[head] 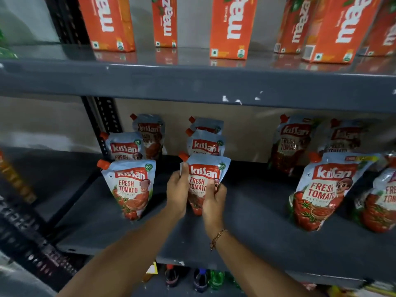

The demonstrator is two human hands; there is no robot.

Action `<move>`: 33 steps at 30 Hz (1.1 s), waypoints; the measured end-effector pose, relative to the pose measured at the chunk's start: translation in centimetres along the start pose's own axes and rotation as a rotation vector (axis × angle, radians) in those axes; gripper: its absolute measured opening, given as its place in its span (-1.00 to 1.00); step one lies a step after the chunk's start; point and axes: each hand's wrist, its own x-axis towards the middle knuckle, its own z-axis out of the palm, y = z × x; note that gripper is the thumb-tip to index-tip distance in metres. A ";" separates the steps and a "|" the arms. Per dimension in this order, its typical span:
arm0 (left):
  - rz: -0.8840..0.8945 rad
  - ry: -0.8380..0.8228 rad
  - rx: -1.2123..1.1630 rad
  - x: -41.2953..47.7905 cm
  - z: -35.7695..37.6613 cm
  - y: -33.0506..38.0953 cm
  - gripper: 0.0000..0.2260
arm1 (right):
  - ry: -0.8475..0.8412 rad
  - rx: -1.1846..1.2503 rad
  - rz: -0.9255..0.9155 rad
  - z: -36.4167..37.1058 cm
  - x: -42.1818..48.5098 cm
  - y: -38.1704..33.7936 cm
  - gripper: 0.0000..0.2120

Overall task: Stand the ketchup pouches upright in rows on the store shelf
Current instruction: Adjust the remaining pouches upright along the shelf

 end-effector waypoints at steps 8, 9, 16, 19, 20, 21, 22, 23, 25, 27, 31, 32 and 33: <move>0.083 0.195 0.154 -3.7 -4.5 -1.2 -0.60 | 0.167 -0.210 -0.029 2.7 -5.6 3.0 -0.83; 0.117 0.232 0.168 -4.1 -5.8 -1.2 -0.58 | 0.036 -0.166 -0.072 3.4 -6.1 3.0 -0.83; 0.231 0.655 0.147 -2.1 -13.4 1.2 -0.67 | -0.506 -0.123 0.065 9.0 -5.2 3.3 -0.70; 0.114 0.415 -0.013 -0.4 -15.0 2.7 -0.35 | -0.543 -0.099 0.065 10.4 -5.1 3.6 -0.91; 0.091 0.320 -0.059 -0.1 -15.4 3.5 -0.27 | -0.528 -0.090 0.061 10.9 -5.2 3.8 -0.92; 0.080 0.258 -0.078 0.2 -15.7 4.1 -0.20 | -0.519 -0.077 0.059 11.3 -5.4 3.9 -0.93; 0.070 0.229 -0.086 0.5 -15.9 4.7 -0.15 | -0.513 -0.076 0.060 11.7 -5.4 4.1 -0.92; 0.058 0.215 -0.096 0.8 -16.2 5.1 -0.11 | -0.514 -0.082 0.059 12.2 -5.5 4.1 -0.92; 0.031 0.208 -0.109 1.3 -16.7 5.7 -0.08 | -0.511 -0.088 0.069 12.9 -5.5 4.3 -0.89; 0.018 0.205 -0.116 1.7 -17.2 5.9 -0.05 | -0.508 -0.083 0.083 13.7 -5.6 4.5 -0.86; 0.007 0.223 -0.106 2.0 -17.5 6.2 -0.01 | -0.497 -0.084 0.093 14.2 -5.5 4.7 -0.83; 0.004 0.231 -0.107 2.2 -17.5 6.2 -0.01 | -0.503 -0.090 0.100 14.4 -5.4 4.8 -0.82; 0.003 0.238 -0.112 2.3 -17.7 6.2 -0.03 | -0.505 -0.093 0.100 14.4 -5.4 4.9 -0.80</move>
